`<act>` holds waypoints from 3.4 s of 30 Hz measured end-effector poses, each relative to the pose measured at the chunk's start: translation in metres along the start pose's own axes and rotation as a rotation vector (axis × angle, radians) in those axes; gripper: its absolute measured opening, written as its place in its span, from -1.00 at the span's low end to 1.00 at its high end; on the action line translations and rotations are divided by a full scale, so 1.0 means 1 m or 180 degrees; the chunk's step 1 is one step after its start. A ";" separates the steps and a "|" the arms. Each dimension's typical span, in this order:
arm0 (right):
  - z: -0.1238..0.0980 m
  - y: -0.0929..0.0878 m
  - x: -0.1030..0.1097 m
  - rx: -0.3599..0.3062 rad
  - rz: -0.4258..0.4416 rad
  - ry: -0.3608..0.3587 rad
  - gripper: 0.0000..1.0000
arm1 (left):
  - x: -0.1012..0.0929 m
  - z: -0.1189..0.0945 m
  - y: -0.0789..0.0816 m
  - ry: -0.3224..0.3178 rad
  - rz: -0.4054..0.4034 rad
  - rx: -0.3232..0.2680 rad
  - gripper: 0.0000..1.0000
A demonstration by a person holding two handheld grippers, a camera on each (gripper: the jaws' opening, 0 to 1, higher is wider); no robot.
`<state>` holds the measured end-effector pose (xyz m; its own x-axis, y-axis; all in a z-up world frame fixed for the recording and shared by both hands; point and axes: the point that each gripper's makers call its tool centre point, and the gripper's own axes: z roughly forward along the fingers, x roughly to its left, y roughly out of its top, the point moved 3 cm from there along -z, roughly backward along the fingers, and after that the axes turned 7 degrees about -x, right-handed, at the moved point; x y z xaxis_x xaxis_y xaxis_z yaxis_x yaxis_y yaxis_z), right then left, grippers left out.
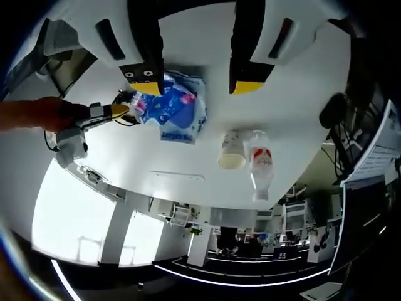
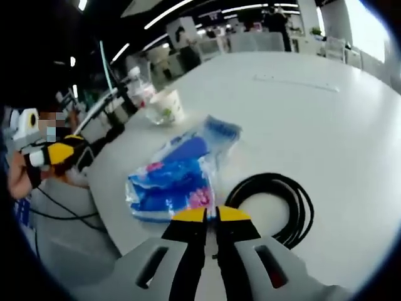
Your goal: Arrange the tabletop items into an orderly group along one side of the table until the central work area is clear of visible clutter.
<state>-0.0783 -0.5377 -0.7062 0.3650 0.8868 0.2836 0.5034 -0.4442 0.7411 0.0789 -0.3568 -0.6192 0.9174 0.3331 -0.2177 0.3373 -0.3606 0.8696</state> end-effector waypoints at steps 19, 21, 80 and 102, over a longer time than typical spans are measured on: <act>0.015 0.015 -0.005 0.0399 -0.0906 0.0372 -0.71 | 0.000 0.000 0.002 0.0010 -0.0022 -0.0019 -0.18; 0.019 0.018 -0.006 0.0448 -0.0977 0.0426 -0.69 | 0.001 0.000 0.002 0.0015 -0.0020 -0.0022 -0.18; 0.013 0.036 -0.030 0.0327 -0.0777 0.0203 -1.00 | 0.001 0.011 -0.014 -0.0044 -0.0322 0.0071 -0.21; -0.023 0.028 -0.064 0.0088 -0.0357 -0.0100 -1.00 | -0.002 0.010 -0.014 -0.0037 -0.0339 0.0056 -0.21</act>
<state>-0.1054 -0.6038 -0.6898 0.3292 0.9269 0.1803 0.5639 -0.3462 0.7498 0.0738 -0.3609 -0.6353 0.8785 0.3603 -0.3136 0.4365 -0.3389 0.8334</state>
